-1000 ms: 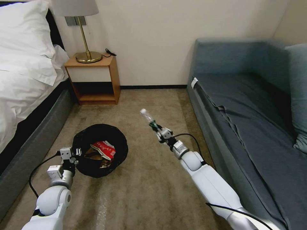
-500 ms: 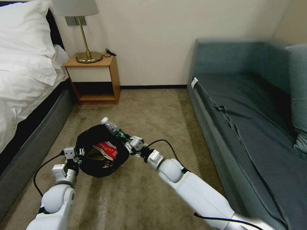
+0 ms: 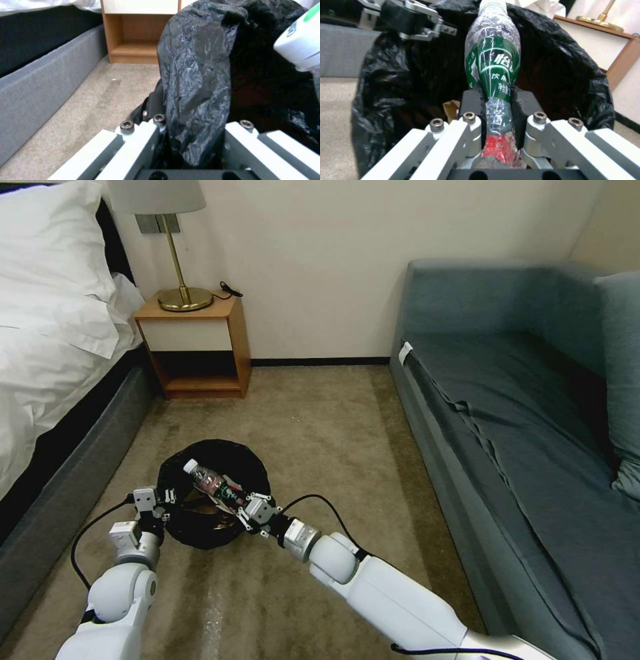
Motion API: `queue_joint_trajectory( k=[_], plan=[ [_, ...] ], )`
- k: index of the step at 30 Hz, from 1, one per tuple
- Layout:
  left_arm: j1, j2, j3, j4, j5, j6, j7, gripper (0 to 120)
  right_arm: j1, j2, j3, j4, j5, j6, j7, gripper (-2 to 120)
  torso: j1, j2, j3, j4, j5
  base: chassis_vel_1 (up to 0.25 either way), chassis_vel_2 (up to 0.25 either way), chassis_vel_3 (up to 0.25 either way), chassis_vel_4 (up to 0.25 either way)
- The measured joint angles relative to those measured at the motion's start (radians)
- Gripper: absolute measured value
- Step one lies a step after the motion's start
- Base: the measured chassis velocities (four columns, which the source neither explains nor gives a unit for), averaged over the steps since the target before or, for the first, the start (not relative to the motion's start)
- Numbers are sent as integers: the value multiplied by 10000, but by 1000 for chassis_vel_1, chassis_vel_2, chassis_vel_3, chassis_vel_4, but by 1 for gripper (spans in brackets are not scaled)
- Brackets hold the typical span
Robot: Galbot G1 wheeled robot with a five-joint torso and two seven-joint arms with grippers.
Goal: Pick up the trash bin, then pick up the garbage on the floor and place it into the trash bin.
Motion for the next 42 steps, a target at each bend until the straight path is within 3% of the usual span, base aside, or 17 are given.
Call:
queue_joint_trajectory(
  k=[5, 8, 11, 14, 16, 20, 22, 26, 28, 34, 36, 41, 42],
  plan=[
    [30, -67, -6, 8, -14, -23, 10, 4, -58, 9, 12, -143, -106, 6, 489, 13, 0, 0, 0, -1, 3, 0, 0, 0, 0],
    [72, -194, 75, 50, 34, -35, 59, 4, -93, 0, 67, -175, -122, 6, 634, 22, 0, 0, 0, -1, 0, 0, 0, 0, 0],
    [118, -416, 126, 116, 210, -135, 71, 4, -198, -52, 77, -84, -130, 4, 653, 39, 0, 1, 0, -2, 1, 0, 0, 0, 0],
    [144, -472, 132, 109, 238, -135, 76, 4, -247, -80, 83, 2, -132, 1, 653, 44, 0, 0, 0, 0, 1, 0, 0, 0, 0],
    [157, -524, 124, 17, 308, -135, 71, 4, -337, -145, 118, 161, -134, -5, 651, 57, 0, 0, 0, -2, 2, 0, 0, 0, 0],
    [173, -547, 123, -77, 333, -93, 65, 4, -382, -191, 174, 320, -124, -10, 647, 65, 0, 0, 0, -1, 2, 0, 0, 0, 0],
    [169, -582, 122, -187, 374, 0, 56, 4, -389, -239, 284, 546, -110, -16, 641, 79, 0, 1, 0, -1, 1, 0, 0, 0, 0],
    [153, -591, 120, -265, 380, 84, 27, 4, -362, -240, 515, 784, 7, -37, 645, 87, 0, 1, 0, -1, 2, 0, 0, 0, 0],
    [106, -616, 114, -336, 386, 183, -29, 4, -231, -232, 955, 1193, 215, -142, 672, 98, 0, 1, 0, 0, 1, 0, 0, 0, 0],
    [57, -657, 76, -434, 360, 278, -103, 4, -34, -267, 1838, 1753, 639, -331, 674, 100, 0, 1, 0, 0, 2, 0, 0, 0, 0],
    [105, -704, 3, -645, 263, 350, -174, 4, 25, -489, 2898, 2070, 996, -420, 641, 100, 0, 1, 0, -1, 1, 0, 0, 0, 0],
    [133, -723, -16, -839, 184, 448, -242, 4, -108, -765, 3945, 2213, 1521, -588, 618, 100, 0, 1, 0, -1, 2, 0, 0, 0, 0],
    [26, -795, -12, -963, 152, 538, -435, 4, -404, -1050, 4863, 1907, 2146, -1019, 683, 100, 0, 1, -1, -3, 3, 0, 0, 0, 0]
  ],
)
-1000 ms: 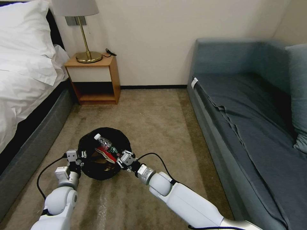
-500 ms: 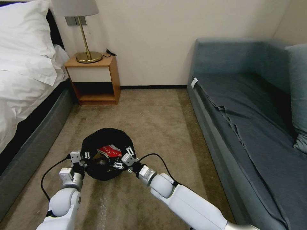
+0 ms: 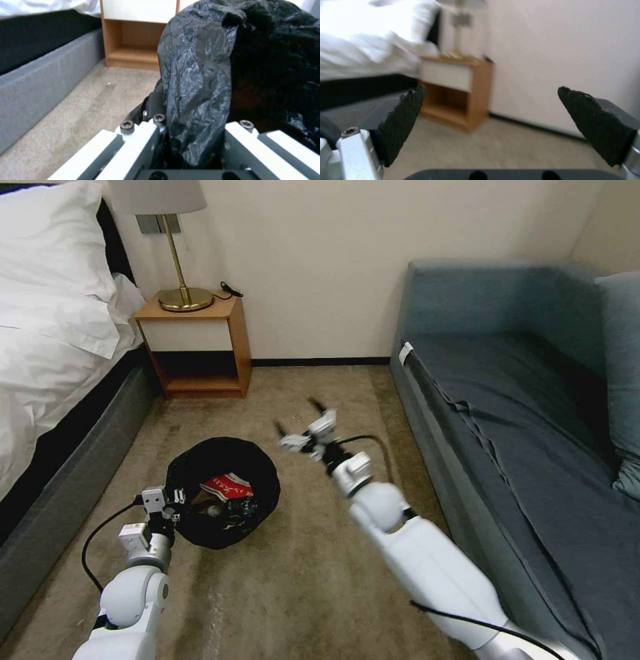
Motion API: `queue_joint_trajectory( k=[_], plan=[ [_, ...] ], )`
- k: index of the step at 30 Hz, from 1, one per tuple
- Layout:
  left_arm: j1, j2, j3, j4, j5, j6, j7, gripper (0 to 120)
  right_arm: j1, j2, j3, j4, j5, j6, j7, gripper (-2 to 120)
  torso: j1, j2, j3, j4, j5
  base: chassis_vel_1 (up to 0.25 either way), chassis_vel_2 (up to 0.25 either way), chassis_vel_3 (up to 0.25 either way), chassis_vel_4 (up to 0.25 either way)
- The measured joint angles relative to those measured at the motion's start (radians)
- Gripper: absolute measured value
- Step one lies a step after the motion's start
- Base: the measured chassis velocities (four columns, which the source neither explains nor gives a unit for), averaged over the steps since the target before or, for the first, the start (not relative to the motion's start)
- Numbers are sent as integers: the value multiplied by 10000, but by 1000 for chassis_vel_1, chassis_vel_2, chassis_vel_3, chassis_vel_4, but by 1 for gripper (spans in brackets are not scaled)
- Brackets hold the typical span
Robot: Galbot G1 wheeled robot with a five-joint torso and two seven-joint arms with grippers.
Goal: Pick up the trash bin, then pick up the garbage on the floor and place it into the trash bin.
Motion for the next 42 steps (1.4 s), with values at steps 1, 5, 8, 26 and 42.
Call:
queue_joint_trajectory(
  k=[1, 5, 8, 26, 42],
  plan=[
    [-57, -74, 8, -31, -51, 39, -49, 4, -192, -58, 267, -477, 71, 24, 73, 100, 0, 0, 1, -1, 1, 0, 0, 0, 0],
    [-151, -225, -6, -76, -336, 177, -178, 4, -464, -72, 543, -1256, -394, 413, 58, 100, 0, 0, 1, 0, 0, 0, 0, 0, 0],
    [-247, -367, -53, -95, -834, 373, -447, 4, -802, 44, 954, -2231, -1322, 1036, -287, 100, 0, -1, 1, -1, 2, 0, 0, 0, 0],
    [-1698, -819, -485, 1139, -4483, 1305, -3138, 4, -1903, 487, 2128, -3995, -3266, 2526, -1275, 100, 0, 0, 1, 0, -3, 0, 0, 0, 0],
    [-2743, -720, -540, 3110, -4915, 983, -3118, 4, -2472, 825, 2347, -4432, -4194, 2973, -1450, 100, 0, -1, 1, 2, -3, 0, 0, 0, 0]
  ],
)
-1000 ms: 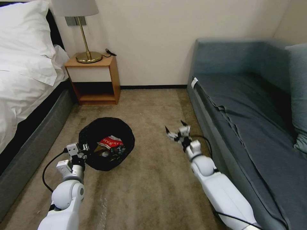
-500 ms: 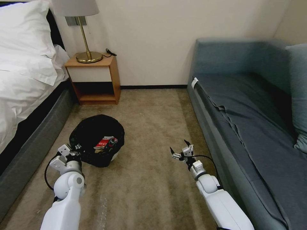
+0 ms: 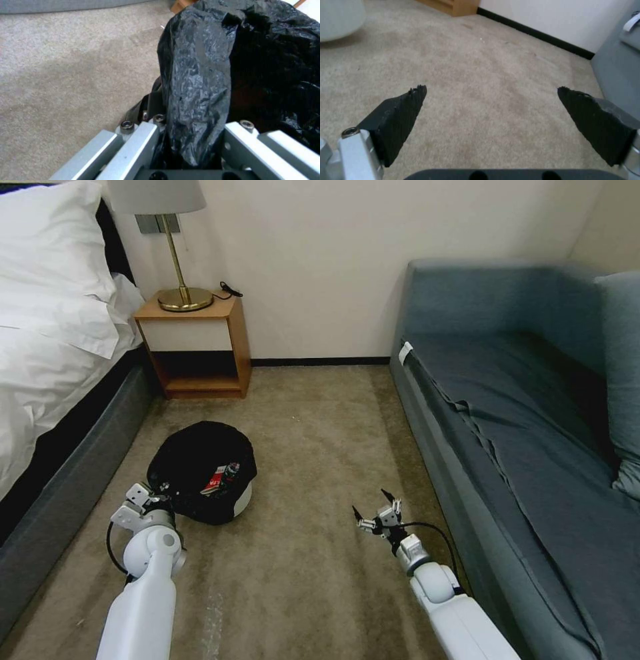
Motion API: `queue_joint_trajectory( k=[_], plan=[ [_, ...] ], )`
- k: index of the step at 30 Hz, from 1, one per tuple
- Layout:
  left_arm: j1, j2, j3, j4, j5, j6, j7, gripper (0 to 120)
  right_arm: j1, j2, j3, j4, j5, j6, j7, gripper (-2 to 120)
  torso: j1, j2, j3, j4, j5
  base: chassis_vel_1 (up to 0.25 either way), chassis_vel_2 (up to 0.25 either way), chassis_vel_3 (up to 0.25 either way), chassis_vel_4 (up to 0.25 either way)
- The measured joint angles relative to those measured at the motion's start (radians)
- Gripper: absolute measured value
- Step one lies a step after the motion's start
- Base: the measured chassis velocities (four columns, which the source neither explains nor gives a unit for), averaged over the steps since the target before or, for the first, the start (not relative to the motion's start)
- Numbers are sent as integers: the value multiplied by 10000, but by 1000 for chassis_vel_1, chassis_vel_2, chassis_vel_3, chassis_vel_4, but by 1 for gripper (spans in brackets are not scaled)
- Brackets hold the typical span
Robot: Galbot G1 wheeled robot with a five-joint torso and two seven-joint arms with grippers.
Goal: Pick up the trash bin, then pick up the garbage on the floor and place it into the trash bin.
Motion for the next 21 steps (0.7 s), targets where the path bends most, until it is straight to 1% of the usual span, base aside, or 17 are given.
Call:
queue_joint_trajectory(
  k=[1, 2, 3, 4, 5, 7, 8, 10, 11, 13, 14, 16, 17, 18, 19, 20, 21],
  plan=[
    [-95, 58, 28, 204, 23, -83, 43, 4, -2, 34, 12, -71, -45, 50, -10, 100, 0, 0, 0, 0, 0, 0, 0, 0, 0],
    [-95, 58, 28, 204, 23, -83, 43, 4, -2, 34, 12, -71, -45, 50, -10, 100, 0, 0, 0, 0, 0, 0, 0, 0, 0],
    [-173, 106, 43, 368, 67, -114, 63, 4, -11, 58, 20, -118, 18, 72, -41, 100, 0, 1, 0, 0, 0, 0, 0, 0, 0],
    [-256, 145, 47, 544, 76, -116, 64, 4, -41, 66, -13, -129, 300, 49, -64, 100, 0, 1, -1, 0, 2, 0, 0, 0, 0],
    [-256, 145, 47, 544, 76, -116, 64, 4, -41, 66, -13, -129, 300, 49, -64, 100, 0, 1, -1, 0, 2, 0, 0, 0, 0],
    [-320, 179, 52, 710, 76, -125, 81, 10, -55, 62, -60, -137, 520, -9, -88, 100, 0, 1, -1, 0, 8, 0, 0, 0, 0],
    [-320, 179, 52, 710, 76, -125, 81, 10, -55, 62, -60, -137, 520, -9, -88, 100, 0, 1, -1, 0, 8, 0, 0, 0, 0],
    [-330, 218, 81, 842, 104, -113, 211, 20, -14, 37, -59, -219, 531, -11, -142, 100, -1, 1, -2, 1, 8, 0, 0, 0, 0],
    [-330, 218, 81, 842, 104, -113, 211, 20, -14, 37, -59, -219, 531, -11, -142, 100, -1, 1, -2, 1, 8, 0, 0, 0, 0],
    [-349, 251, 101, 892, 109, -58, 236, 32, 56, 23, -58, -288, 540, -11, -145, 100, -1, 1, -2, 2, 6, 0, 0, 0, 0],
    [-349, 251, 101, 892, 109, -58, 236, 32, 56, 23, -58, -288, 540, -11, -145, 100, -1, 1, -2, 2, 6, 0, 0, 0, 0],
    [-373, 293, 108, 918, 116, 32, 238, 43, 116, 21, -76, -342, 544, -11, -149, 100, 0, 1, -2, 2, 5, 0, 0, 0, 0],
    [-373, 293, 108, 918, 116, 32, 238, 43, 116, 21, -76, -342, 544, -11, -149, 100, 0, 1, -2, 2, 5, 0, 0, 0, 0],
    [-372, 305, 108, 904, 119, 72, 235, 47, 132, 21, -89, -353, 549, -14, -149, 100, 0, 1, -2, 2, 2, 0, 0, 0, 0],
    [-351, 324, 111, 855, 152, 122, 232, 53, 148, 23, -108, -362, 559, -34, -149, 100, 0, 1, -2, 0, 0, 0, 0, 0, 0],
    [-351, 324, 111, 855, 152, 122, 232, 53, 148, 23, -108, -362, 559, -34, -149, 100, 0, 1, -2, 0, 0, 0, 0, 0, 0],
    [-308, 350, 111, 796, 219, 164, 231, 58, 155, 19, -143, -359, 582, -78, -149, 100, 0, 1, -1, -1, -4, 0, 0, 0, 0]
  ],
)
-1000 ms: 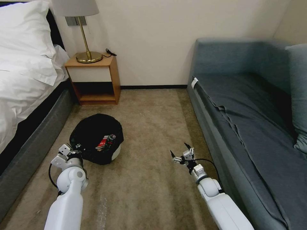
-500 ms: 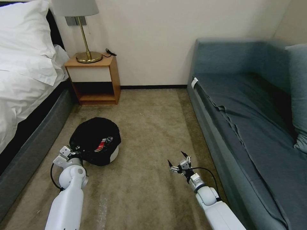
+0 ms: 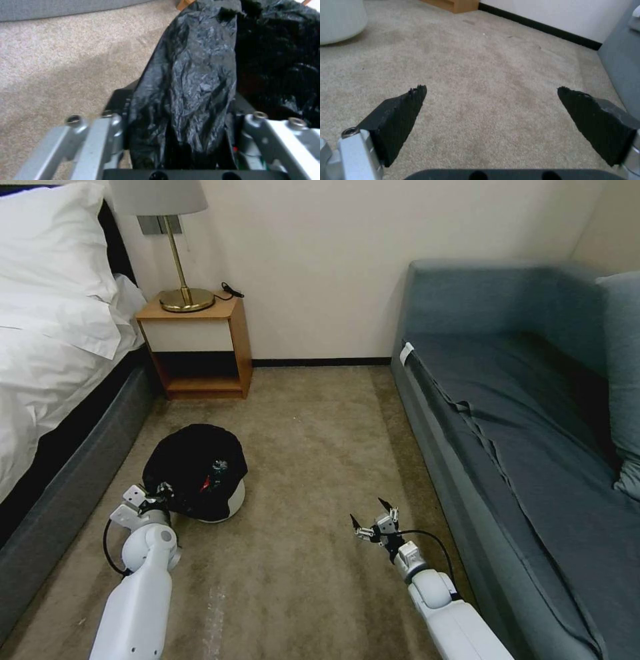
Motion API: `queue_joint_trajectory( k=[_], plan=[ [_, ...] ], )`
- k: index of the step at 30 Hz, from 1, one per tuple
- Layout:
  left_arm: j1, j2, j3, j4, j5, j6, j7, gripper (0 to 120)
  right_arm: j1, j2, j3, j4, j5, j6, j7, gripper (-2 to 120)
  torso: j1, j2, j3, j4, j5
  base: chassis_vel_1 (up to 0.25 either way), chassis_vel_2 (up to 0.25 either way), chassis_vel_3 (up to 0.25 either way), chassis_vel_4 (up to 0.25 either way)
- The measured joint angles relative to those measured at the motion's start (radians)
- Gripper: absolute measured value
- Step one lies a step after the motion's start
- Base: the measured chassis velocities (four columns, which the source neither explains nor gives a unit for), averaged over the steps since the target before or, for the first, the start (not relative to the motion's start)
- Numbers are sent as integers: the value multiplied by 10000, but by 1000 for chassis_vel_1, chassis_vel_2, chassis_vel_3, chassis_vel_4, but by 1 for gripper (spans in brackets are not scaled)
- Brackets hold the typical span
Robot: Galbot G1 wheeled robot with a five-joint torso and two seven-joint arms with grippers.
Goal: Pick up the trash bin, then pick up the garbage on the floor and place it into the trash bin.
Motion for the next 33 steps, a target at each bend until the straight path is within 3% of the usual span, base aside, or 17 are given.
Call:
queue_joint_trajectory(
  k=[2, 5, 7, 11, 18, 33],
  plan=[
    [111, 79, 0, -194, 93, 133, 2, 68, -6, -22, -44, 95, 84, -142, 10, 100, 0, -2, 2, -1, -4, 0, 0, 0, 0],
    [173, 122, -6, -337, 127, 165, 7, 73, -12, -35, -62, 163, 155, -194, 20, 100, 1, -2, 2, -2, -8, 0, 0, 0, 0],
    [405, 259, -68, -808, 404, 200, 67, 86, -55, -72, -102, 363, 342, -311, 41, 100, 0, -2, 2, -1, 5, 0, 0, 0, 0],
    [708, 313, -157, -1317, 749, 216, 78, 98, -166, -158, -189, 869, 605, -499, 167, 100, 0, -2, 2, -1, 2, 0, 0, 0, 0],
    [1191, 392, -276, -2051, 1115, 283, -4, 100, -438, -267, -285, 1696, 921, -811, 463, 100, 0, -2, 1, -1, 2, 0, 0, 0, 0],
    [2577, 859, -261, -3965, 3237, -212, 441, 100, -1463, -496, -420, 3915, 2861, -2039, 1419, 100, 0, -1, 0, 0, 4, 0, 0, 0, 0]
  ],
)
